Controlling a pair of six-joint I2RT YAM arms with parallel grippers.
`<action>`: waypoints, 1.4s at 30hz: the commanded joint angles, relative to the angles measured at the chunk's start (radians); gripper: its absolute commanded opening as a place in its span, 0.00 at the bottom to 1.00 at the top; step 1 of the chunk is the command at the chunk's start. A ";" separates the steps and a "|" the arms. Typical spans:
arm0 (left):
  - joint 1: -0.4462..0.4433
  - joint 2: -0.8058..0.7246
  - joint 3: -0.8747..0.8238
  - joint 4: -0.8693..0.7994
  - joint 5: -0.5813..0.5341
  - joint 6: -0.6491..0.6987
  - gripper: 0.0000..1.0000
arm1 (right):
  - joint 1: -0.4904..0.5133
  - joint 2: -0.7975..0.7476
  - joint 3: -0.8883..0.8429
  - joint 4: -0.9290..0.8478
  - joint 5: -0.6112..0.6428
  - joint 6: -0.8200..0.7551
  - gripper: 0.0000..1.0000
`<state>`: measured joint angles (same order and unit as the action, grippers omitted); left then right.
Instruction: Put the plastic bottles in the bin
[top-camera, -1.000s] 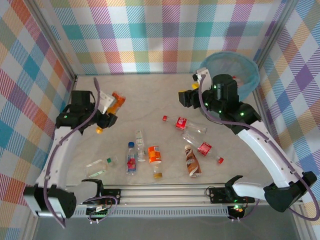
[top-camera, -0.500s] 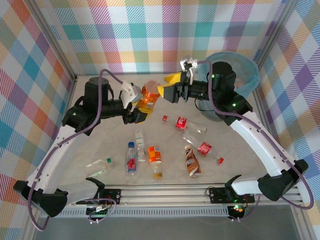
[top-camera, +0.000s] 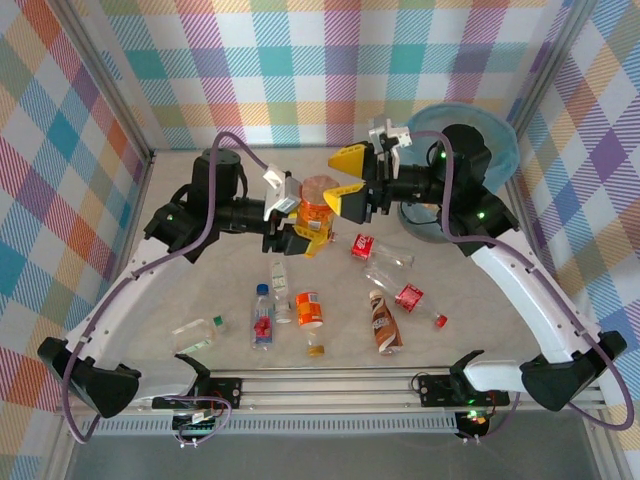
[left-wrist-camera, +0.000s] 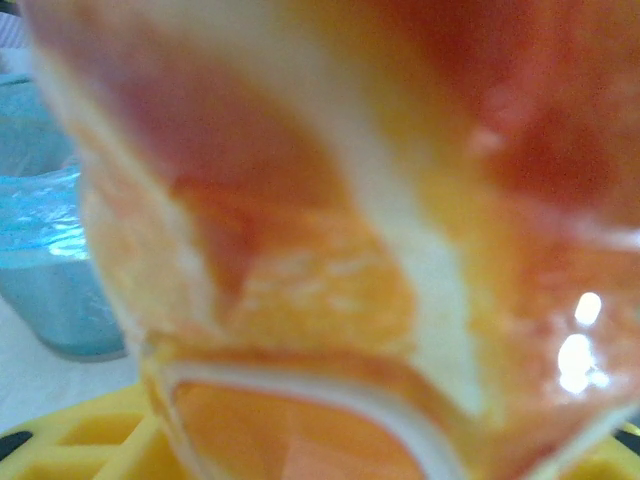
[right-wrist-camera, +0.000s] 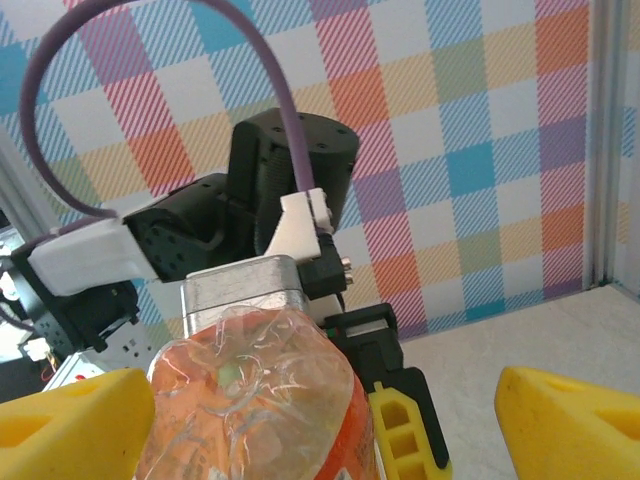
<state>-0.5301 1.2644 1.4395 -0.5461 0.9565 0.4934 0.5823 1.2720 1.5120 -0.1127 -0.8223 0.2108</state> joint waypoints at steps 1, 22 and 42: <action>-0.007 0.021 0.046 0.043 0.057 -0.021 0.56 | 0.025 -0.013 -0.020 -0.034 -0.133 -0.079 0.90; -0.011 0.062 0.081 -0.017 0.099 -0.010 0.56 | 0.080 0.044 0.037 -0.130 -0.172 -0.144 0.88; -0.013 -0.030 0.042 0.124 -0.093 -0.074 0.85 | 0.082 -0.040 0.136 -0.290 0.226 -0.210 0.51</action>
<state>-0.5411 1.2877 1.4940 -0.5045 0.9394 0.4473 0.6559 1.2736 1.5856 -0.3557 -0.7052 0.0341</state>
